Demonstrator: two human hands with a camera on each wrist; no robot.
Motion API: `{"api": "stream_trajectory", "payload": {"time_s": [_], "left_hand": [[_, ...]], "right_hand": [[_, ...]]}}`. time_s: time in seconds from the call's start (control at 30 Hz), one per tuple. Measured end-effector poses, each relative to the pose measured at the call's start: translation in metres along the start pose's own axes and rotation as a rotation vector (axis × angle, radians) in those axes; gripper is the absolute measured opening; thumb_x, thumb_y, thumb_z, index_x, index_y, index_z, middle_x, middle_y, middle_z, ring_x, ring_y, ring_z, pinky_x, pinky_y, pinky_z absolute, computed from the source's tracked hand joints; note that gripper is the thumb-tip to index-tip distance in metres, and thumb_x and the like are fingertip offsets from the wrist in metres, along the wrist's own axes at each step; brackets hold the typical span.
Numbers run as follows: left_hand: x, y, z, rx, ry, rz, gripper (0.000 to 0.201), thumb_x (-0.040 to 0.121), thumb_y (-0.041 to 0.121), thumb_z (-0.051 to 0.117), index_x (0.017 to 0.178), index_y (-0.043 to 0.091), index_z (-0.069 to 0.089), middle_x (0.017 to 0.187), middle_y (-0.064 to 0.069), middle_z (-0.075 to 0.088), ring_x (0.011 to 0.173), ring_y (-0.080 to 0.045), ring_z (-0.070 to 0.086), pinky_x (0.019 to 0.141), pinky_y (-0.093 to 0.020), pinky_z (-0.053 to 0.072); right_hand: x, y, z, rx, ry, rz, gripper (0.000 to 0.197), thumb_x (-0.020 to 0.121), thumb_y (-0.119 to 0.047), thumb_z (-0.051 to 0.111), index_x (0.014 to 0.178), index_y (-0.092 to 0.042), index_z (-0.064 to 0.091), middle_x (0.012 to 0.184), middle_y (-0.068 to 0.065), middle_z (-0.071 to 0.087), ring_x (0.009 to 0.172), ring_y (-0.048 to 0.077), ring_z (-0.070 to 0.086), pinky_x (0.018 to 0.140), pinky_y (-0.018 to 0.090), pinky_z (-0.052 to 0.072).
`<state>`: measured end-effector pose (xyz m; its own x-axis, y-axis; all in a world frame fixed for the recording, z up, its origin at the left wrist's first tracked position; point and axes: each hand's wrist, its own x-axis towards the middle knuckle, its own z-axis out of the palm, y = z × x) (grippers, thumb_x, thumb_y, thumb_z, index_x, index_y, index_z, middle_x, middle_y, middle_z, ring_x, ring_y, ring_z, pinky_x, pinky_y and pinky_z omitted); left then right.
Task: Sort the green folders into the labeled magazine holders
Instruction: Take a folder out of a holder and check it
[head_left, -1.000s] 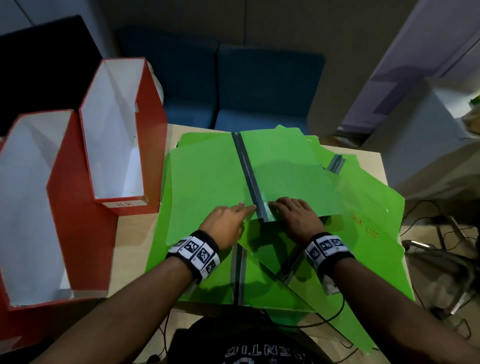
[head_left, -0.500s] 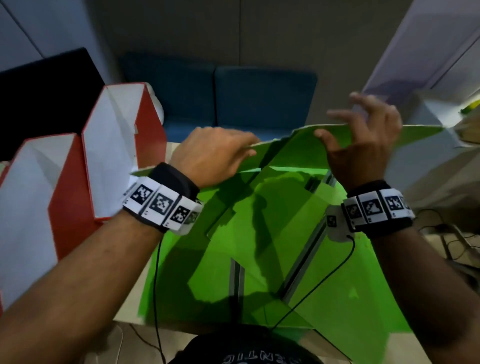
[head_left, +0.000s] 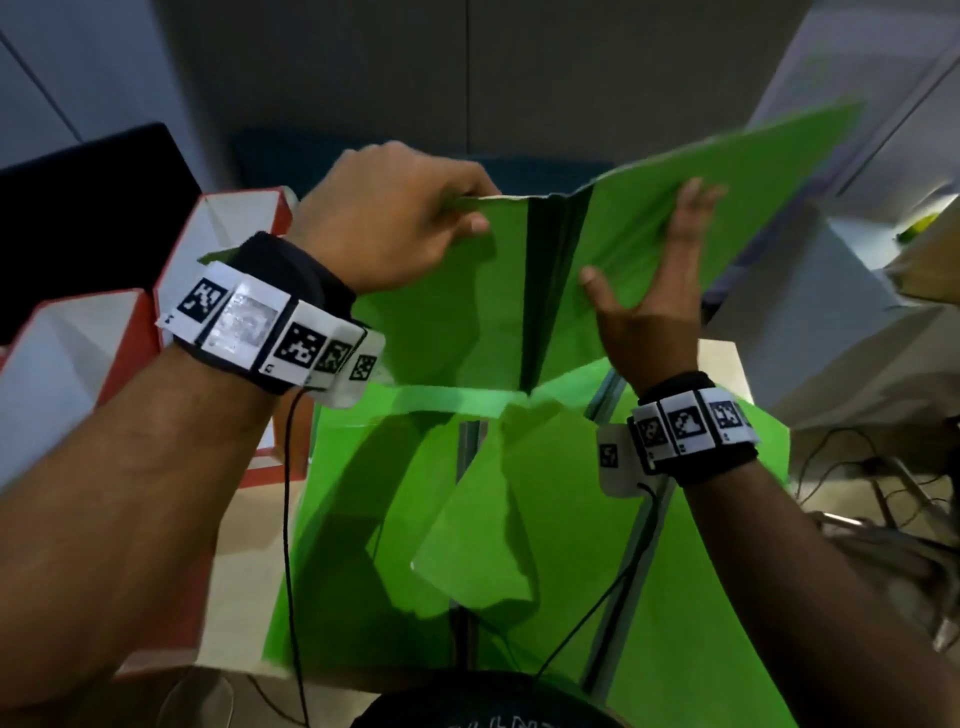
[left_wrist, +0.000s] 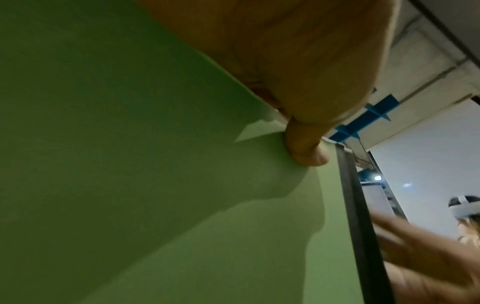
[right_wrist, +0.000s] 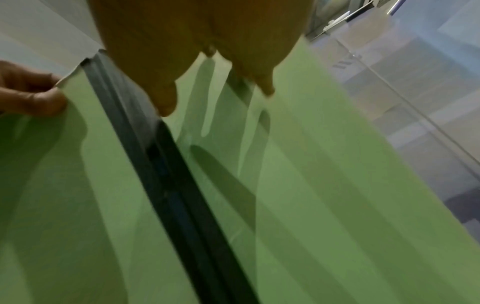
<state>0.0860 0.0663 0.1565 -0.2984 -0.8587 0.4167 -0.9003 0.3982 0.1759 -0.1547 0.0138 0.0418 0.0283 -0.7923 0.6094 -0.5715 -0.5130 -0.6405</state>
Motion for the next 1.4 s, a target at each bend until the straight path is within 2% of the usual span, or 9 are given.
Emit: {"api": "stream_trajectory", "payload": {"time_s": [0.17,0.27,0.37,0.53,0.67,0.77,0.93,1.07,1.4], "left_hand": [[0.007,-0.005,-0.004,-0.178,0.153,-0.016,0.025,0.093,0.034,0.062,0.113,0.021,0.066,0.097,0.009,0.067,0.085,-0.008,0.062,0.077,-0.027,0.046],[0.006,-0.010,-0.005,-0.254,0.245,-0.057,0.024,0.092,0.030,0.063,0.112,0.016,0.066,0.100,0.009,0.067,0.087,0.000,0.062,0.080,-0.018,0.048],[0.002,-0.022,-0.008,-0.335,0.334,-0.139,0.022,0.091,0.027,0.064,0.109,0.015,0.066,0.099,0.012,0.064,0.085,0.013,0.059,0.079,-0.007,0.045],[-0.011,-0.052,-0.015,-0.435,0.456,-0.328,0.015,0.090,0.023,0.066,0.104,0.025,0.062,0.099,0.010,0.067,0.085,0.008,0.063,0.077,-0.012,0.051],[-0.025,-0.070,0.000,-0.441,0.515,-0.488,0.018,0.089,0.022,0.065,0.107,0.018,0.063,0.099,0.010,0.065,0.080,0.010,0.059,0.079,-0.012,0.049],[-0.036,-0.075,0.020,-0.285,0.522,-0.577,0.047,0.084,0.022,0.066,0.128,0.012,0.052,0.127,0.001,0.054,0.110,-0.006,0.055,0.095,-0.010,0.040],[-0.042,-0.039,0.046,0.037,0.226,-0.313,0.077,0.078,0.030,0.073,0.145,0.018,0.036,0.155,-0.010,0.025,0.145,-0.029,0.021,0.116,-0.050,0.024],[-0.037,0.001,0.060,-0.130,0.000,-0.208,0.042,0.089,0.045,0.060,0.129,0.039,0.051,0.125,0.011,0.061,0.114,-0.013,0.058,0.093,-0.046,0.050],[-0.064,-0.037,0.010,-0.278,0.461,-0.564,0.021,0.093,0.010,0.057,0.114,0.012,0.060,0.094,0.001,0.063,0.088,-0.019,0.060,0.077,-0.025,0.043]], "right_hand": [[-0.012,-0.007,0.018,0.175,-0.234,0.000,0.060,0.100,-0.041,0.036,0.148,-0.007,0.028,0.156,0.013,0.027,0.143,0.017,0.026,0.113,0.012,0.017],[-0.021,-0.003,0.014,0.312,-0.263,0.023,0.072,0.093,-0.065,0.028,0.134,-0.009,0.050,0.119,0.002,0.064,0.109,0.000,0.057,0.091,0.014,0.043],[-0.030,0.017,0.008,0.132,-0.305,-0.011,0.053,0.091,-0.058,0.048,0.110,-0.010,0.060,0.069,-0.010,0.054,0.062,-0.001,0.052,0.058,0.017,0.039],[-0.033,0.055,-0.015,0.011,-0.281,0.103,0.019,0.079,-0.022,0.078,0.080,-0.012,0.062,0.059,-0.008,0.050,0.051,0.000,0.046,0.052,0.009,0.033],[-0.014,0.055,-0.031,0.305,-0.095,0.309,0.021,0.078,-0.012,0.077,0.082,-0.028,0.064,0.066,-0.021,0.067,0.062,-0.008,0.056,0.068,0.018,0.048],[0.007,0.040,-0.037,0.275,0.003,0.198,0.022,0.083,-0.012,0.068,0.086,-0.033,0.064,0.075,-0.031,0.066,0.073,-0.010,0.059,0.077,0.018,0.048],[0.036,-0.007,-0.035,0.116,-0.181,-0.112,0.008,0.085,-0.014,0.067,0.092,-0.018,0.070,0.087,-0.006,0.064,0.081,-0.002,0.057,0.079,0.015,0.044],[0.054,-0.054,-0.016,-0.017,-0.307,-0.335,0.010,0.081,-0.021,0.070,0.090,-0.019,0.073,0.091,-0.008,0.052,0.084,0.004,0.051,0.076,0.022,0.043],[0.062,-0.099,0.034,-0.165,-0.077,-0.361,0.079,0.079,-0.031,0.073,0.147,-0.024,0.034,0.147,0.006,0.037,0.133,0.020,0.034,0.111,0.043,0.031]]}}
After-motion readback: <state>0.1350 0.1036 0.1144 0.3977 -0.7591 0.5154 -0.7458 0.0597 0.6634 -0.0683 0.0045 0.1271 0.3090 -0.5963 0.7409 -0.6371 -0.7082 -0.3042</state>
